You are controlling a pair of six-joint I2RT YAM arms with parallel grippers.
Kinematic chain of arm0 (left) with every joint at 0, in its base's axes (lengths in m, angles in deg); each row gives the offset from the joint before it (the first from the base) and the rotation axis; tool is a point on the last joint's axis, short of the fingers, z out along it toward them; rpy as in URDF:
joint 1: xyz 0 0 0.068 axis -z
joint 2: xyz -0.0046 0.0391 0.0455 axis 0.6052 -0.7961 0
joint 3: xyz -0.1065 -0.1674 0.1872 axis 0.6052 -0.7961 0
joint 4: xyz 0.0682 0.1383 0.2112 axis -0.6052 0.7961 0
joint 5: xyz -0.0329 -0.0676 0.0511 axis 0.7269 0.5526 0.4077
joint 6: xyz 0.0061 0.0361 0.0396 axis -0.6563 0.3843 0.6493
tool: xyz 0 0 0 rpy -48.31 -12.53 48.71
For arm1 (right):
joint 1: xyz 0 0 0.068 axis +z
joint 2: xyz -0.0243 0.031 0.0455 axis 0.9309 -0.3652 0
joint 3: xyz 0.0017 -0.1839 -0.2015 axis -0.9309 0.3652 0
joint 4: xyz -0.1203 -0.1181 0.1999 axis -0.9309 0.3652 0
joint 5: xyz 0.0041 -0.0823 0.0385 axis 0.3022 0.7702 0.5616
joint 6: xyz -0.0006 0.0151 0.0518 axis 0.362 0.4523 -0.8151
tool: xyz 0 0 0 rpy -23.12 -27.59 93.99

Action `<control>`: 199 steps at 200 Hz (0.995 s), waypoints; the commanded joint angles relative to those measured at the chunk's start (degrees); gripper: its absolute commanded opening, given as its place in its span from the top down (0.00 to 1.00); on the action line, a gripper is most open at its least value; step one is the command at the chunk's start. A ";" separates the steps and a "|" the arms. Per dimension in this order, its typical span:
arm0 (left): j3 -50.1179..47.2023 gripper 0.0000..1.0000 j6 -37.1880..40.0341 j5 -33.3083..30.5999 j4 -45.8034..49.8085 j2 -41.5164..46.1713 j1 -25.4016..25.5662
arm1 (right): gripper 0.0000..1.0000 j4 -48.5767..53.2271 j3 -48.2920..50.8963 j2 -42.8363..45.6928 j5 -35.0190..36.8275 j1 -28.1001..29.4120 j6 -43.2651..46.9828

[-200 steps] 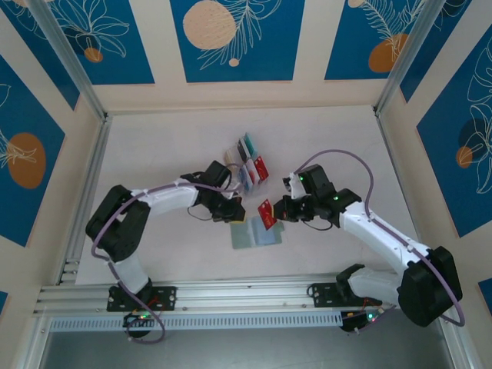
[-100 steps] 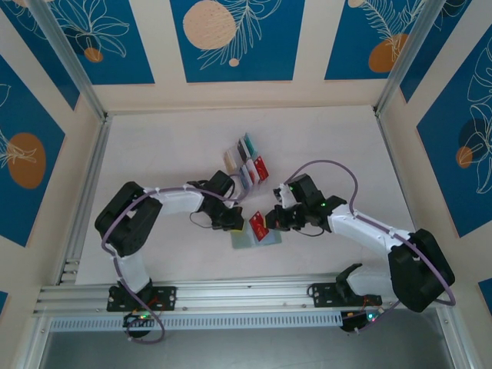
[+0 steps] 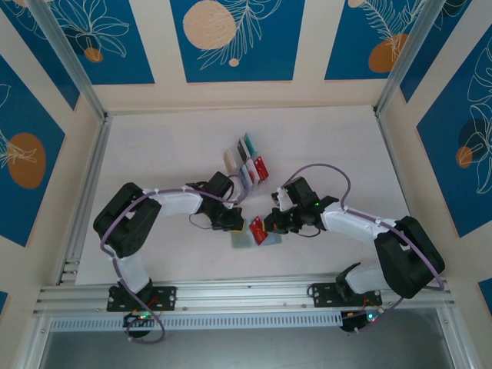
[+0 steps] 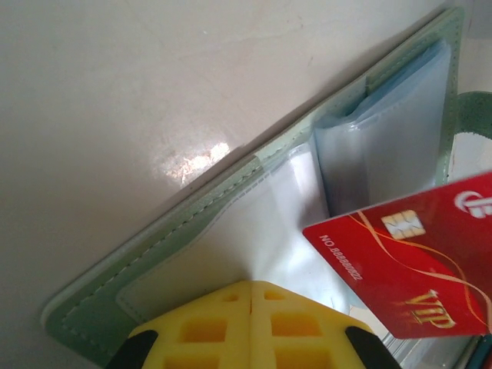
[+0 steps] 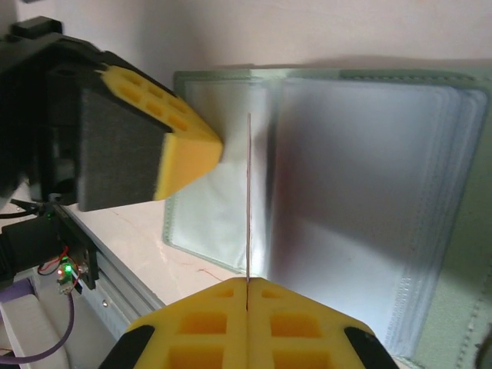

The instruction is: Put the credit cards into the card holder

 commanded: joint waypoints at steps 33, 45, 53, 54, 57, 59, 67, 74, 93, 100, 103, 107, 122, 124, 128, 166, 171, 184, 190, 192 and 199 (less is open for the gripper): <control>-2.87 1.00 -0.06 -3.45 1.79 -1.00 0.43 | 1.00 -0.51 1.62 -1.45 -1.16 -2.31 -0.58; -2.89 1.00 -0.07 -3.34 1.71 -1.08 0.44 | 1.00 -0.54 1.67 -2.03 -0.96 -2.40 -0.69; -2.87 1.00 -0.03 -3.34 1.71 -1.17 0.49 | 1.00 -0.28 1.71 -2.28 -0.65 -2.40 -0.58; -2.88 1.00 -0.05 -3.34 1.70 -1.17 0.45 | 1.00 -0.25 1.73 -2.25 -0.60 -2.45 -0.58; -2.89 1.00 -0.07 -3.34 1.75 -1.17 0.43 | 1.00 -0.30 1.77 -2.37 -0.55 -2.56 -0.51; -2.89 1.00 -0.03 -3.34 1.74 -1.17 0.47 | 1.00 -0.31 1.82 -2.39 -0.61 -2.58 -0.50; -2.84 1.00 -0.01 -3.36 1.77 -1.17 0.46 | 1.00 -0.47 1.93 -2.45 -0.89 -2.75 -0.43; -2.88 1.00 -0.06 -3.30 1.73 -1.17 0.44 | 1.00 -0.33 1.72 -2.54 -0.98 -2.86 -0.29; -2.82 1.00 0.04 -3.31 1.77 -1.17 0.46 | 1.00 0.80 1.18 -2.59 0.33 -2.85 0.11; -2.83 1.00 0.07 -3.35 1.82 -1.11 0.48 | 1.00 0.89 1.22 -2.45 0.51 -2.94 0.21; -2.83 1.00 0.07 -3.40 1.85 -1.16 0.45 | 1.00 0.85 1.23 -2.41 0.44 -3.01 0.28; -2.87 1.00 0.09 -3.39 1.82 -1.16 0.49 | 1.00 0.83 1.22 -2.49 0.35 -3.02 0.31; -2.84 1.00 0.07 -3.34 1.74 -1.09 0.43 | 1.00 0.77 0.91 -3.07 0.05 -2.94 0.10; -2.83 1.00 0.05 -3.36 1.76 -1.04 0.42 | 1.00 0.77 0.95 -3.21 0.00 -2.94 0.14; -2.88 1.00 0.02 -3.40 1.76 -1.08 0.43 | 1.00 0.61 0.87 -3.37 -0.02 -2.94 -0.03; -2.98 1.00 0.09 -3.27 1.69 -1.17 0.45 | 1.00 -0.20 0.30 -4.90 -0.24 -2.17 -0.32; -2.98 1.00 0.08 -3.29 1.60 -1.17 0.49 | 1.00 -0.26 0.25 -5.07 -0.32 -2.15 -0.36; -3.06 1.00 0.04 -3.29 1.62 -1.24 0.48 | 1.00 -0.60 0.08 -5.47 -0.96 -2.17 -0.47; -3.01 1.00 0.06 -3.25 1.68 -1.26 0.47 | 1.00 -0.75 -0.06 -5.56 -1.19 -2.15 -0.48; -2.99 1.00 0.03 -3.25 1.68 -1.26 0.45 | 1.00 -0.81 -0.08 -5.61 -1.28 -2.15 -0.49; -2.98 1.00 0.07 -3.25 1.58 -1.25 0.43 | 1.00 -1.13 -0.14 -5.73 -1.55 -2.15 -0.55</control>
